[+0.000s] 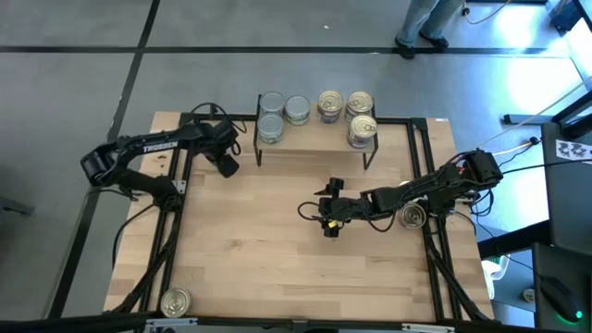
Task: Stack canned seafood by type on shelf
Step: Put the blue pink tuna can on the shelf
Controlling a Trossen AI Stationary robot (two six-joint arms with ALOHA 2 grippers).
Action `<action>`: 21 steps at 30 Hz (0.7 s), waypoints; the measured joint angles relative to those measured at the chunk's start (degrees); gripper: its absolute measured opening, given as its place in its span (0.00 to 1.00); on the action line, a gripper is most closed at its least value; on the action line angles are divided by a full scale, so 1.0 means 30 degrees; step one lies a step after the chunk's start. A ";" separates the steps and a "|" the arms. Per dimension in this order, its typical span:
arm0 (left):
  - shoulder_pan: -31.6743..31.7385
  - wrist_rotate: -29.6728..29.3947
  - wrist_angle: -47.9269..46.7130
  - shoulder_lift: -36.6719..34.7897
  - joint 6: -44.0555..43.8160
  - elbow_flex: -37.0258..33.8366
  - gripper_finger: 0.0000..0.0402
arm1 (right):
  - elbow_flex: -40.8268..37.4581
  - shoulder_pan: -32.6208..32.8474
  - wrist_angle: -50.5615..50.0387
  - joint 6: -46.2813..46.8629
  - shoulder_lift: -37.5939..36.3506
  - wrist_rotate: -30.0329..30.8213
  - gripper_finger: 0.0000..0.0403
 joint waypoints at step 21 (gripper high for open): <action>-0.3440 0.4934 -0.1703 0.1175 -0.1578 0.0875 0.52 | 0.0000 0.0000 -0.0175 -0.0518 0.0000 0.0002 0.86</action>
